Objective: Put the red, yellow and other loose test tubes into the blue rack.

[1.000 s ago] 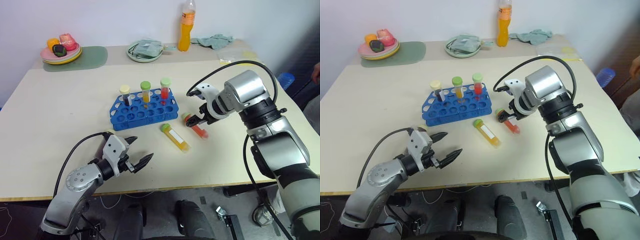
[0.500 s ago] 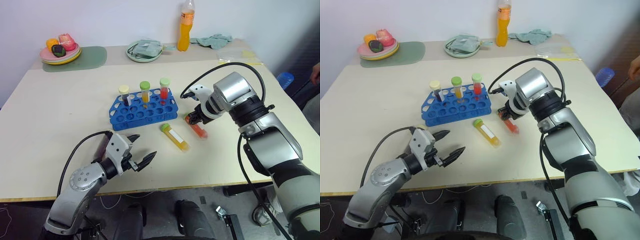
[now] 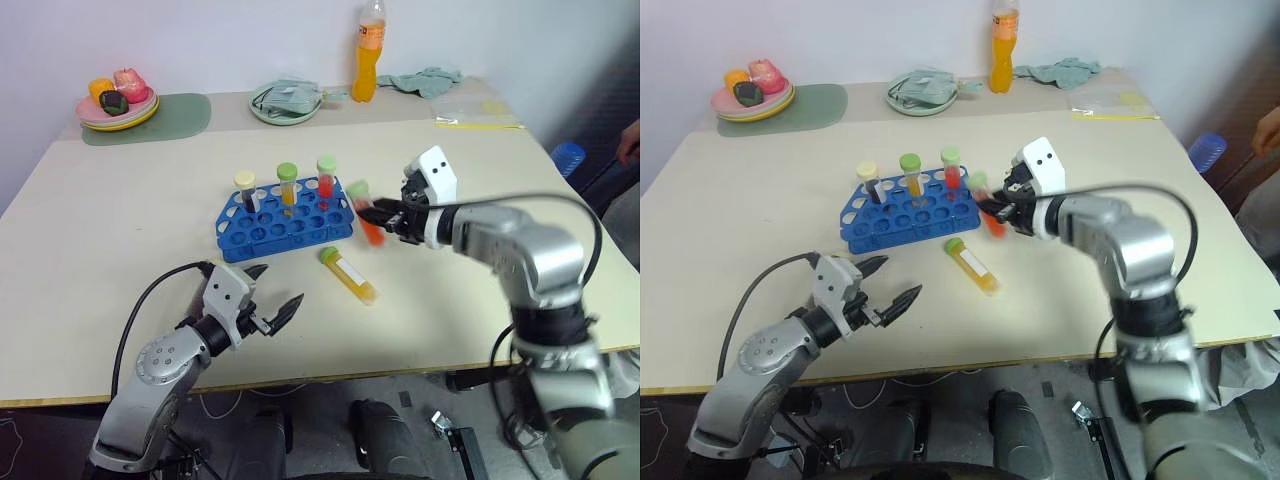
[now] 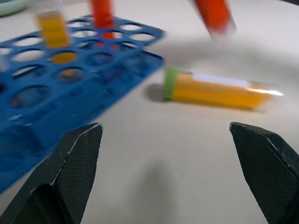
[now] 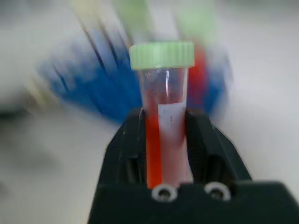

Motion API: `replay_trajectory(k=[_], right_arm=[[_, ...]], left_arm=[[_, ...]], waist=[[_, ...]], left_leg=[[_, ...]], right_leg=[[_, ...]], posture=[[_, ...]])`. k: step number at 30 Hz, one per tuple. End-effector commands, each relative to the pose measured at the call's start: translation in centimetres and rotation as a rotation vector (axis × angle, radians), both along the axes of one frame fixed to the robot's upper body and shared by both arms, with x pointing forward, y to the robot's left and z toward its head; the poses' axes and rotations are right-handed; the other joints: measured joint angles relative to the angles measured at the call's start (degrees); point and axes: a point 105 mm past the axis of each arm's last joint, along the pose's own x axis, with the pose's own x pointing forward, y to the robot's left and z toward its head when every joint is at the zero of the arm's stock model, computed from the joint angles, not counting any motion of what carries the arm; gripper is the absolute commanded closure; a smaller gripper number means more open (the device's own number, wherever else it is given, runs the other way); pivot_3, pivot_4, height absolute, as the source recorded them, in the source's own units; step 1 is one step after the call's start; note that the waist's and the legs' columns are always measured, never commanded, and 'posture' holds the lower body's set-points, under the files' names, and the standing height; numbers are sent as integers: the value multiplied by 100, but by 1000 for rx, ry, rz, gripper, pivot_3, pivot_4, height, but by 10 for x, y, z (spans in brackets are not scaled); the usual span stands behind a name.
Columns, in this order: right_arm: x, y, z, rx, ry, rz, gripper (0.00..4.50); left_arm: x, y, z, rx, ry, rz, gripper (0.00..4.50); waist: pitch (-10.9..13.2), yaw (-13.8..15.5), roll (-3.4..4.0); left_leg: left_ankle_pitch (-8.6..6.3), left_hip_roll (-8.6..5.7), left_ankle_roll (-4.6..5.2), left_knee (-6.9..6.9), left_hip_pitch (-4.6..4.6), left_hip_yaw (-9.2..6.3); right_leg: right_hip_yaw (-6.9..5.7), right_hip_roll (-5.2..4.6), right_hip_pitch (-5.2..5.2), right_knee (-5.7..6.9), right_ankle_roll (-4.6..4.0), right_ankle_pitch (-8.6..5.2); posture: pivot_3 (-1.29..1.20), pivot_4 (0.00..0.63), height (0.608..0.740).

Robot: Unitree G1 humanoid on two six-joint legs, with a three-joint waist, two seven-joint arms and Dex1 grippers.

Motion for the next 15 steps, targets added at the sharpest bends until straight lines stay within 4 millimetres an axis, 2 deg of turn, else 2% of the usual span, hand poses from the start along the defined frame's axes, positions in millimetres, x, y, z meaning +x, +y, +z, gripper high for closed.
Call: replay_trajectory(k=[1, 3, 7, 15], right_arm=[[1, 10, 26, 139, -209, -89, 3806], [10, 20, 17, 171, -229, -127, 3806], [23, 25, 7, 206, -234, -181, 3806], [36, 19, -12, 185, -218, -220, 3806]], left_arm=[[8, 4, 19, -18, -68, 32, 0], [10, 5, 21, -8, -74, 27, 0], [10, 7, 24, -1, -77, 23, 0], [5, 10, 24, 0, -76, 22, 0]], waist=[[0, 8, 0], [-4, 31, -6], [-3, 37, -5], [-2, 17, -3]], left_leg=[[0, 0, 0, 5, 0, 0], [0, -3, -1, 13, -1, 0], [0, -4, -2, 14, 0, 0], [1, -4, -2, 11, 1, -1]], right_leg=[[0, -1, 1, 1, 0, 1], [-1, -5, 5, 2, 0, 1], [-1, -7, 7, 0, 0, 1], [-1, -6, 6, 0, -2, 0]], posture=[[0, 150, 740], [0, 150, 740], [0, 150, 740], [0, 150, 740]])
